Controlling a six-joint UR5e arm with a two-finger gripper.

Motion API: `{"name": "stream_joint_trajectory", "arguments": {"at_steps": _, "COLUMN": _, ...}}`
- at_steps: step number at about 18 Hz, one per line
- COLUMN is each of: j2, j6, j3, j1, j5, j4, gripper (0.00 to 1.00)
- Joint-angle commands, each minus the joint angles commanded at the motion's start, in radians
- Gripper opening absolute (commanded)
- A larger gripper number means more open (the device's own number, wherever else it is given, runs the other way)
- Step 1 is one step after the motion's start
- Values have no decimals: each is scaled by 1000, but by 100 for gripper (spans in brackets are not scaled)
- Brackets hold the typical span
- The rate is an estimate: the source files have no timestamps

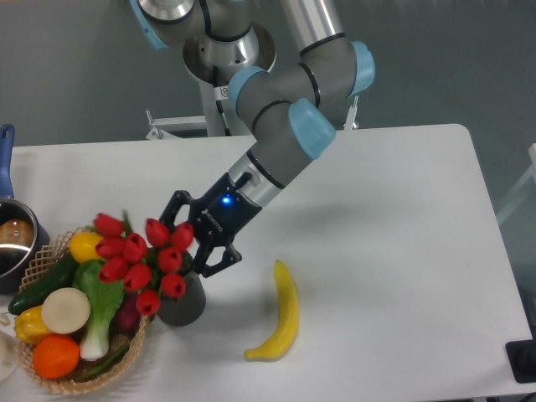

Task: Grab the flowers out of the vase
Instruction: 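Lower the gripper around the tulip stems and close it, then lift the gripped tulips up out of the grey vase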

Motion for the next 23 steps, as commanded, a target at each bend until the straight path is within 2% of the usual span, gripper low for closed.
{"name": "stream_joint_trajectory", "arguments": {"at_steps": 7, "j2": 14, "j6": -18, "j3": -5, "j1": -5, "j5": -37, "j4": -8, "gripper": 0}}
{"name": "stream_joint_trajectory", "arguments": {"at_steps": 12, "j2": 119, "j6": -193, "j3": -14, "j1": -12, "j5": -57, "j4": -6, "gripper": 0}}
{"name": "stream_joint_trajectory", "arguments": {"at_steps": 18, "j2": 135, "j6": -293, "j3": 46, "j1": 3, "j5": -97, "j4": -5, "gripper": 0}}
{"name": "stream_joint_trajectory", "arguments": {"at_steps": 23, "j2": 133, "j6": -403, "j3": 129, "j1": 63, "j5": -158, "j4": -9, "gripper": 0}}
